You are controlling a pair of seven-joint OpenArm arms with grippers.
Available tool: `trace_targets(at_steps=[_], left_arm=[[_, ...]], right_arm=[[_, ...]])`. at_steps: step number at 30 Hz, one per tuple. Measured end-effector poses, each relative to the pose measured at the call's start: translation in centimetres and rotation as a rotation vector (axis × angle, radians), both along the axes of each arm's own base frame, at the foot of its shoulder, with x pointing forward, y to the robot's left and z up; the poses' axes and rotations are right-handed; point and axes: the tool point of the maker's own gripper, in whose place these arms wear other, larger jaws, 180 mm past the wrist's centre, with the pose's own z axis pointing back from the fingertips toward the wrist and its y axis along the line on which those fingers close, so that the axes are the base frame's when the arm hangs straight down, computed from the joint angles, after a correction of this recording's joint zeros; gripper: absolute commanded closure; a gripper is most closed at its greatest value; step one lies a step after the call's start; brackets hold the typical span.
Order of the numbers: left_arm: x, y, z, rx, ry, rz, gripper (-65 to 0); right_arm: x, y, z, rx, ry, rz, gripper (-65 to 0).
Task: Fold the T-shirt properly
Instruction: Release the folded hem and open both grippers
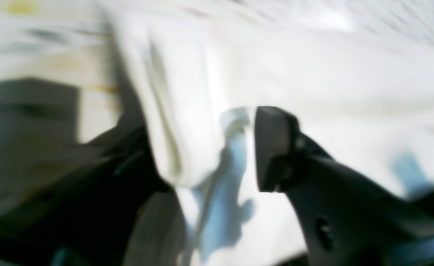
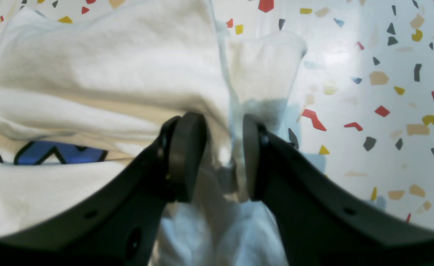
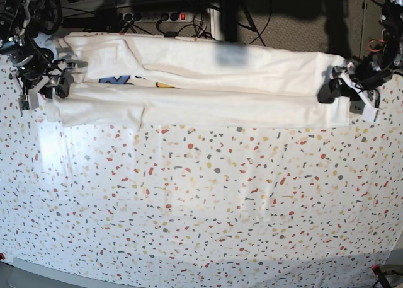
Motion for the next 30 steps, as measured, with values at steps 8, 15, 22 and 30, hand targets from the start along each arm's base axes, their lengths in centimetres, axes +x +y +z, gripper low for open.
trace_targets(at_steps=[8,15,22,30], left_arm=[[1.6,2.4,-0.5,0.081,-0.049,0.145,0.0],[2.8,4.6,-0.4,0.196,-0.118,0.218,0.0],[4.6,9.0,0.3,0.397,-0.103,0.248,0.0],[5.9,6.8,5.5,0.444,-0.121,0.246,0.0]], right_arm=[[0.2,0.0,0.1,0.000,-0.005,0.000,-21.7],[0.2,0.1,0.1,0.007,-0.005,-0.001,-21.7],[-0.1,0.6,-0.4,0.023,0.011,-0.007,-21.7],[-0.4,1.9,-1.3,0.059,0.023,-0.009,-21.7]])
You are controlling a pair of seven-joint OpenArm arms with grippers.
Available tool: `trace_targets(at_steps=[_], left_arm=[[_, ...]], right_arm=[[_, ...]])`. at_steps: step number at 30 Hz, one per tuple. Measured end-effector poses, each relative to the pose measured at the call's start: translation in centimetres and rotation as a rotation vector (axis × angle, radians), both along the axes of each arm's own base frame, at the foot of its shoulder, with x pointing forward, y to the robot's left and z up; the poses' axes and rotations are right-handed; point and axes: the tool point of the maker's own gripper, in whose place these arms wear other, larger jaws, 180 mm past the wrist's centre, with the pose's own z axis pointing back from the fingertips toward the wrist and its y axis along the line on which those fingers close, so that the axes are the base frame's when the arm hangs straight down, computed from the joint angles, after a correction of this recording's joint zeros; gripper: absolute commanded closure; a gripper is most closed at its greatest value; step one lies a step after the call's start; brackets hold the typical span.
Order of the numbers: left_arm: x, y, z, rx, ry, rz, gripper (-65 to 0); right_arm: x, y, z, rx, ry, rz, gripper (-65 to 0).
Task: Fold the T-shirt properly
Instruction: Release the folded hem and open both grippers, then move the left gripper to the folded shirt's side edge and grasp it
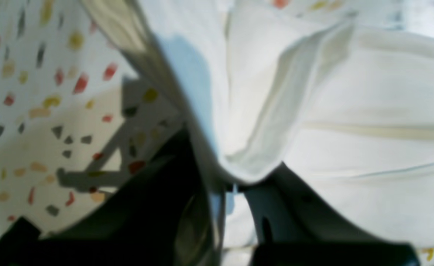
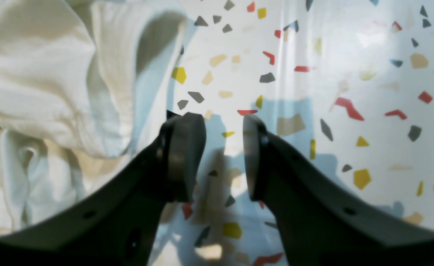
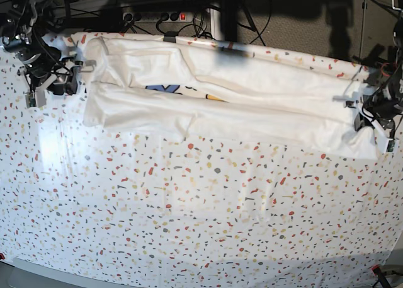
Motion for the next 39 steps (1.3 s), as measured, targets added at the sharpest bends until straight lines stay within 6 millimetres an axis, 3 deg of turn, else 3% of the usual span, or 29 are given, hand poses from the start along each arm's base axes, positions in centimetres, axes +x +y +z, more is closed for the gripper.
trace_targets(at_steps=[4,7,9,13,17,22,26,29,32,36,39], left_arm=[[-2.2,-3.6,2.1,0.004,-0.022,-0.036,0.0],[-2.4,-7.5,5.7,-0.067,-0.143,-0.065,0.0],[-3.1,-10.1,6.9,-0.127,-0.190,-0.086,0.0],[-4.9,-14.9,4.6,-0.163,-0.134,-0.159,0.0],[-5.0,-18.7,3.3,-0.146,-0.128,-0.165,0.0],[-3.7,-20.9,2.5,-0.080,-0.146,-0.172,0.0],[-3.4,-22.1,-0.2,-0.053,-0.084,-0.167,0.0],[-3.4,-21.9,-2.4,-0.036,-0.027,-0.163,0.0],[-3.5,-21.7,-3.3,-0.029,-0.007,-0.147,0.0],[-3.6,-22.8,-2.9,-0.084,0.000,-0.150,-22.0],[-3.6,-23.3,-2.2,-0.108,-0.013,-0.171,-28.9]], right_arm=[[-0.1,0.8,-0.6,0.009,0.025,0.021,-21.7],[0.0,1.3,-0.7,0.012,0.027,0.036,-21.7],[0.1,1.8,-0.8,0.016,0.031,0.049,-21.7],[0.1,2.6,-1.1,0.026,0.038,0.068,-21.7],[0.3,2.5,-1.0,0.022,0.035,0.066,-21.7],[0.4,2.5,-0.9,0.022,0.032,0.066,-21.7],[0.4,2.4,-1.0,0.020,0.036,0.066,-21.7],[0.4,2.4,-0.9,0.020,0.034,0.066,-21.7],[0.5,2.5,-0.9,0.021,0.033,0.066,-21.7],[1.2,2.5,-0.5,0.020,0.015,0.066,-21.7],[1.5,2.5,-0.3,0.020,0.008,0.066,-21.7]])
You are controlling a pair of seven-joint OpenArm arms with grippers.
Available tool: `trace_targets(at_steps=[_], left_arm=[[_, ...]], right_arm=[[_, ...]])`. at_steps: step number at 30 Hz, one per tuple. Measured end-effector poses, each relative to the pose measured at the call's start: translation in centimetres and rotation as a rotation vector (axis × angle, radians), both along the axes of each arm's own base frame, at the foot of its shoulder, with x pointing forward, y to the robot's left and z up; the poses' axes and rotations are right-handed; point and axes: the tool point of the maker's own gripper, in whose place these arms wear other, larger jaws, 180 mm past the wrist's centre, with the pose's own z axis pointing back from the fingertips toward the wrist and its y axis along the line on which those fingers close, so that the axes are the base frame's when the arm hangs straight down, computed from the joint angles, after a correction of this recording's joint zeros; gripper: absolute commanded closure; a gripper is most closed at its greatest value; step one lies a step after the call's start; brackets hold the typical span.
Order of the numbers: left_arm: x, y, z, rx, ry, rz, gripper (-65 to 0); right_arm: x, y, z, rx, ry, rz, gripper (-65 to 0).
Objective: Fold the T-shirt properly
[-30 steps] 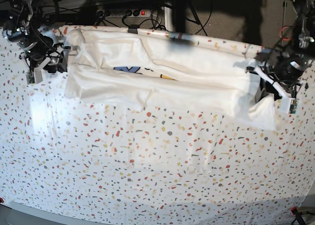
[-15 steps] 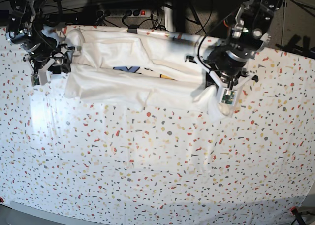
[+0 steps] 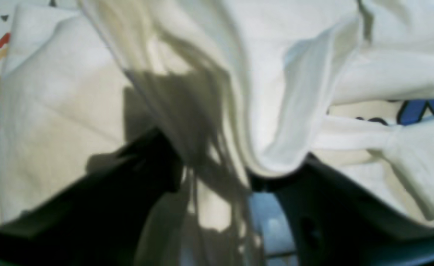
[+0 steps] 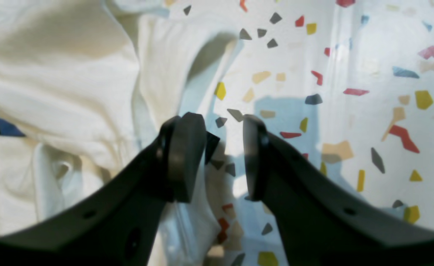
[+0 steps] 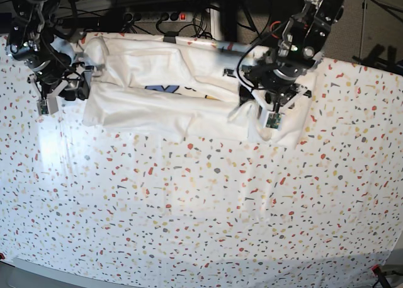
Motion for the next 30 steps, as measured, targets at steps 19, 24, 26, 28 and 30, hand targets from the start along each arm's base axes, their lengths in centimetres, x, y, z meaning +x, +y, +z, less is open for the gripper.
trace_targets(at_steps=[19,24,26,28,30], left_arm=[[1.3,-4.0,6.1,-0.184,-0.134,-0.157,-29.3],[1.0,-4.1,5.8,-0.174,-0.118,-0.174,-35.7],[0.6,-4.4,5.6,-0.165,-0.115,-0.200,-37.7],[0.1,-4.7,5.3,-0.144,-0.114,-0.224,-37.7],[0.0,-4.8,5.0,-0.082,-0.138,-0.249,-37.7]], right_arm=[[0.5,-0.1,-0.1,-0.012,0.043,0.004,-21.7],[0.5,-0.1,-0.1,-0.012,0.044,0.004,-21.7],[0.5,-0.1,-0.1,-0.012,0.044,0.003,-21.7],[0.5,-0.1,-0.1,-0.012,0.044,0.004,-21.7],[0.6,-0.1,-0.1,-0.013,0.047,0.004,-21.7]])
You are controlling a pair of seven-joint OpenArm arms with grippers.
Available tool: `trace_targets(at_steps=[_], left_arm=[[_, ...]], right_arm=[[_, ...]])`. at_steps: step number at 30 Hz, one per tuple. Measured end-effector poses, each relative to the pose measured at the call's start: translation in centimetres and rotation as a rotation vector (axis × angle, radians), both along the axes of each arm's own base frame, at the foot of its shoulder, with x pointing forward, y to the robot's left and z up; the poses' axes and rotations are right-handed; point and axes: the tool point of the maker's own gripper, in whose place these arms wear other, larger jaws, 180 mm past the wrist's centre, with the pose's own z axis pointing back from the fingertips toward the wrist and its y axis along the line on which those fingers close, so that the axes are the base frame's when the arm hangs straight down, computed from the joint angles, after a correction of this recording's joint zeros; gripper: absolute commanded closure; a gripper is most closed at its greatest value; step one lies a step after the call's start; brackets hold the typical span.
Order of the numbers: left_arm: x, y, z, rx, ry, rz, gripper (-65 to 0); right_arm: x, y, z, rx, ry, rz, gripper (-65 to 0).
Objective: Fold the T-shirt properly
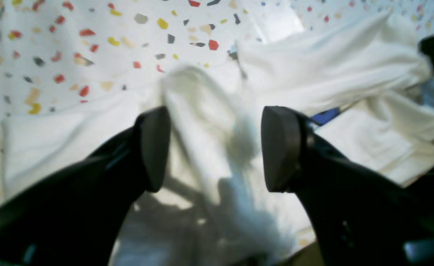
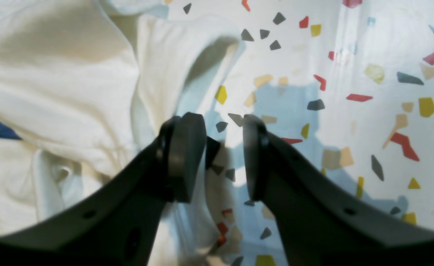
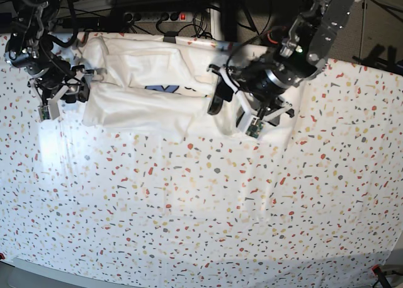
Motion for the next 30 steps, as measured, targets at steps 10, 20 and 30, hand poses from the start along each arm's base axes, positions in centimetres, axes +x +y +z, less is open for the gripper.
trace_targets(at_steps=[10,20,30], left_arm=[[0.7,0.6,0.0,0.131,-0.101,0.036,-37.6],[3.6,7.1,0.7,0.341,-0.207,0.197,-37.6],[3.7,9.4,0.4,0.414,-0.221,0.203,-37.6]], right_arm=[[1.3,-0.1,0.6,-0.012,0.020,0.003,-21.7],[-0.2,0.9,0.2,0.095,0.117,0.028,-21.7],[-0.5,-0.2,-0.3,0.140,0.144,0.014,-21.7]])
